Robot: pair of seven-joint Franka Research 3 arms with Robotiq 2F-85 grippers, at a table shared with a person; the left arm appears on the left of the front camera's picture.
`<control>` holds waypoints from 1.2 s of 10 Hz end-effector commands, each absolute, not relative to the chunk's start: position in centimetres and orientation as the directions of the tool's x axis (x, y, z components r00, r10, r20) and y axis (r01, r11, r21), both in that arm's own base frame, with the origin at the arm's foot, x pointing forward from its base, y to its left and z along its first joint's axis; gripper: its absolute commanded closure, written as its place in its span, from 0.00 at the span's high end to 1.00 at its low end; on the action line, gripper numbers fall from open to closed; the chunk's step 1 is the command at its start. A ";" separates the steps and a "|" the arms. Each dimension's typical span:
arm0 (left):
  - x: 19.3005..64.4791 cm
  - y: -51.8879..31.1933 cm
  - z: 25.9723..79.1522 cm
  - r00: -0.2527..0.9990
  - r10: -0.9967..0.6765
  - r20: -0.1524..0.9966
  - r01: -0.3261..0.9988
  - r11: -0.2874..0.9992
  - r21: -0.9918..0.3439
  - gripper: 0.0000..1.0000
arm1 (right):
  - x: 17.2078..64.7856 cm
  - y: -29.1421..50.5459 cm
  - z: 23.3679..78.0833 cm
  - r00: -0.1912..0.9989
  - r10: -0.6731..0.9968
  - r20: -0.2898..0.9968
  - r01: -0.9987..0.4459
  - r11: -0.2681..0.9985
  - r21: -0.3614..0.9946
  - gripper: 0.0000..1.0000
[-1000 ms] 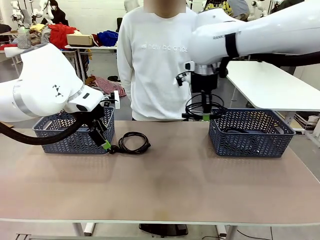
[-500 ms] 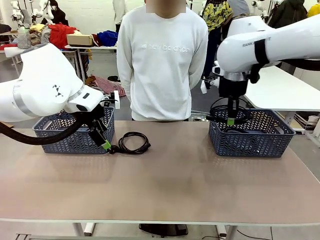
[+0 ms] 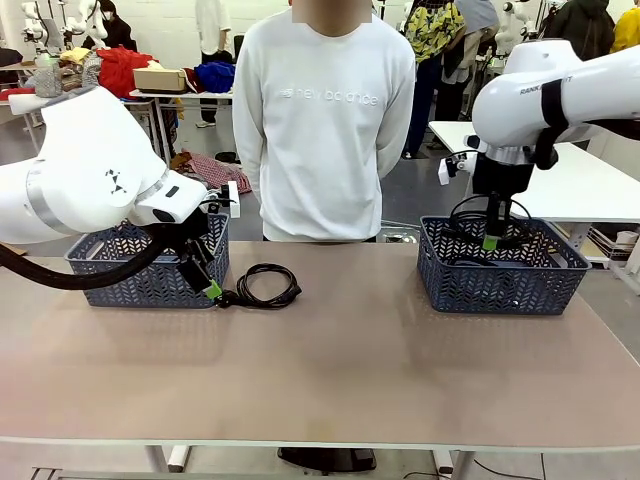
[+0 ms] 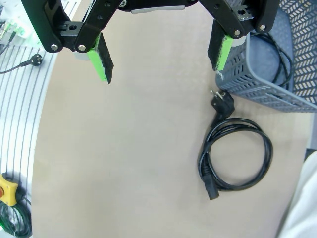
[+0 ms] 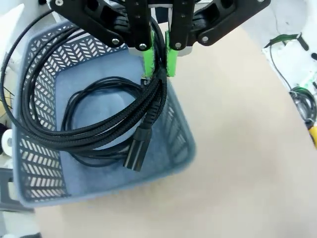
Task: Organize the cables according to human instructions.
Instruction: Pick up a bundle of cables and place it in the basket indicated by the human.
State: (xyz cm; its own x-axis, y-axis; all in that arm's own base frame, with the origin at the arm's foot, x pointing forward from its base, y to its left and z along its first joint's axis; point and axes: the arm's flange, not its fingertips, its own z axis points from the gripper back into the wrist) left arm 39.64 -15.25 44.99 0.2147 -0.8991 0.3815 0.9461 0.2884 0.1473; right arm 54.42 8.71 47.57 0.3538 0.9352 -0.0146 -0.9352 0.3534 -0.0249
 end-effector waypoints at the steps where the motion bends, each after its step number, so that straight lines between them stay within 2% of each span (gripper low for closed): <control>1: 39.5 -15.2 45.1 0.222 -0.898 0.380 0.943 0.297 0.150 1.00 | 54.9 7.6 46.6 0.310 0.950 0.024 -0.949 0.311 -0.043 0.00; 7: 39.5 -15.2 45.1 0.222 -0.898 0.380 0.943 0.297 0.150 1.00 | 56.3 5.7 43.8 0.359 0.933 0.026 -0.932 0.360 -0.038 0.00; 8: 39.5 -15.2 45.1 0.222 -0.898 0.380 0.943 0.297 0.150 1.00 | 56.5 5.6 43.4 0.389 0.921 0.031 -0.920 0.390 -0.044 0.31; 9: 39.5 -15.2 45.1 0.222 -0.898 0.380 0.943 0.297 0.150 1.00 | 56.6 5.6 43.3 0.405 0.914 0.038 -0.912 0.407 -0.052 0.31; 10: 39.5 -15.2 45.1 0.222 -0.898 0.380 0.943 0.297 0.150 1.00 | 56.5 5.6 43.3 0.409 0.911 0.051 -0.910 0.412 -0.055 0.51; 11: 39.5 -15.2 45.1 0.222 -0.898 0.380 0.943 0.297 0.150 1.00 | 56.4 5.6 43.6 0.406 0.912 0.060 -0.911 0.409 -0.060 0.35; 12: 39.5 -15.2 45.1 0.222 -0.898 0.380 0.943 0.297 0.150 1.00 | 56.4 5.6 43.8 0.409 0.911 0.061 -0.910 0.412 -0.053 0.71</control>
